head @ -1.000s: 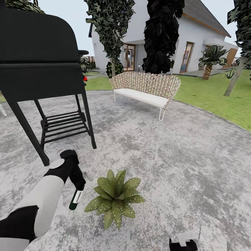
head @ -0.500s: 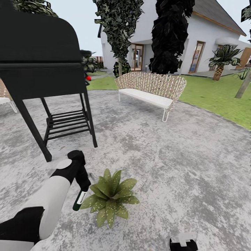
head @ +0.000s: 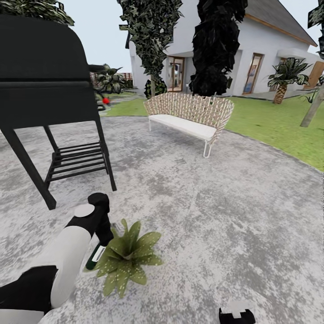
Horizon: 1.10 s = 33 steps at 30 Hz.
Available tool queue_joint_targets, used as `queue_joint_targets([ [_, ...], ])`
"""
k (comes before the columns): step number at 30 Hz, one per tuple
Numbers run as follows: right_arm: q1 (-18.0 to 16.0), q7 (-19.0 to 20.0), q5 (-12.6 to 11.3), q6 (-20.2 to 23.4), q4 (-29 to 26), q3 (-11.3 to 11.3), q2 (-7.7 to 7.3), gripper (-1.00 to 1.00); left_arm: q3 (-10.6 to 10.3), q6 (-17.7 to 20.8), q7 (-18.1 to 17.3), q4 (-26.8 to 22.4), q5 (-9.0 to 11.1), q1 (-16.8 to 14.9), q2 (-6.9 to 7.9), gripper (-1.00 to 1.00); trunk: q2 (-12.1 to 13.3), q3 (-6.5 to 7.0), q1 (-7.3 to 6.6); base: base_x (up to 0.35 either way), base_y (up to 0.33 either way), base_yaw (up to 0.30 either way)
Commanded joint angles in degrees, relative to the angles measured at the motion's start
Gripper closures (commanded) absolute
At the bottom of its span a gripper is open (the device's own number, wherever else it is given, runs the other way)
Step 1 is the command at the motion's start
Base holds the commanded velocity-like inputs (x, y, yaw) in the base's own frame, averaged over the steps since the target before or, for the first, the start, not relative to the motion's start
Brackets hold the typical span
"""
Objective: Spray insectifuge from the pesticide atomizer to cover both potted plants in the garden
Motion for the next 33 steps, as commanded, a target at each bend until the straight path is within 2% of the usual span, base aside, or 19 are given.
queue_joint_targets([
  [1, 0.0, -0.1, 0.6, -0.2, 0.1, -0.5, 0.01, -1.00, 0.4, 0.6, -0.5, 0.0, -0.8, 0.0, -0.13, 1.00, 0.0, -0.05, 0.00, 0.137, -0.273, 0.000],
  [5, 0.0, -0.1, 0.5, -0.1, -0.1, -0.5, 0.17, -1.00, 0.4, 0.6, -0.5, -0.1, -1.0, 0.0, -0.16, 1.00, 0.0, -0.05, 0.00, 0.124, -0.208, 0.000],
  [11, 0.0, -0.1, 0.5, -0.2, -0.1, -0.5, 0.23, -1.00, 0.4, 0.6, -0.5, -0.1, -1.3, 0.0, -0.17, 1.00, 0.0, -0.05, 0.00, 0.005, -0.007, 0.008],
  [18, 0.0, -0.1, 0.5, -0.2, -0.1, -0.5, 0.44, -1.00, 0.4, 0.6, -0.5, -0.1, -1.2, 0.0, -0.17, 1.00, 0.0, -0.05, 0.00, 0.000, -0.023, 0.244],
  [33, 0.0, -0.1, 0.5, -0.1, -0.3, -0.5, 0.36, -1.00, 0.3, 0.6, -0.5, -0.1, -1.4, 0.0, -0.08, 1.00, 0.0, -0.05, 0.00, -0.058, -0.263, 0.018],
])
